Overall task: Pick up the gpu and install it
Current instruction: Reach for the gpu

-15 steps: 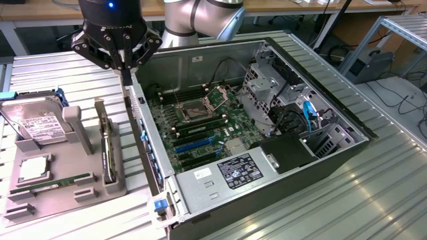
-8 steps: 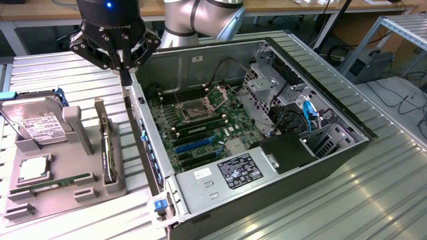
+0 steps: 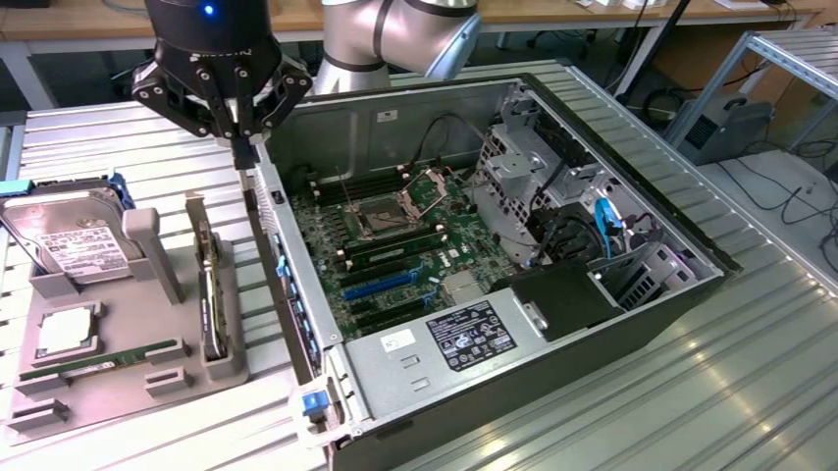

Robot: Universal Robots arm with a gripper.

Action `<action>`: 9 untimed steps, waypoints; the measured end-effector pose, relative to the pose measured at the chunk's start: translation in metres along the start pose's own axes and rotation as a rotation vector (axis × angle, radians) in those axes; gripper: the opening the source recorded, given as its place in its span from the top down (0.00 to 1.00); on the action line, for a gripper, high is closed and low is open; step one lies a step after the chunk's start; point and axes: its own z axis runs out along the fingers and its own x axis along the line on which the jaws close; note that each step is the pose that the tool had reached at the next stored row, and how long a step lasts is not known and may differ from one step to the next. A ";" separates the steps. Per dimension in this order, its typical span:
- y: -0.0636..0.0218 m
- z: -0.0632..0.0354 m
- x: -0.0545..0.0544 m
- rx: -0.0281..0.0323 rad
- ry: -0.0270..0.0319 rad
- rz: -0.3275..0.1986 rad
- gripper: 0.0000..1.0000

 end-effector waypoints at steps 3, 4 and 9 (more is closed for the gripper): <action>-0.0001 0.0000 0.001 0.0000 0.0000 0.000 0.89; -0.0001 0.0000 0.002 0.0000 0.0000 0.000 0.89; -0.0002 -0.0001 0.003 0.0000 0.0000 0.000 0.89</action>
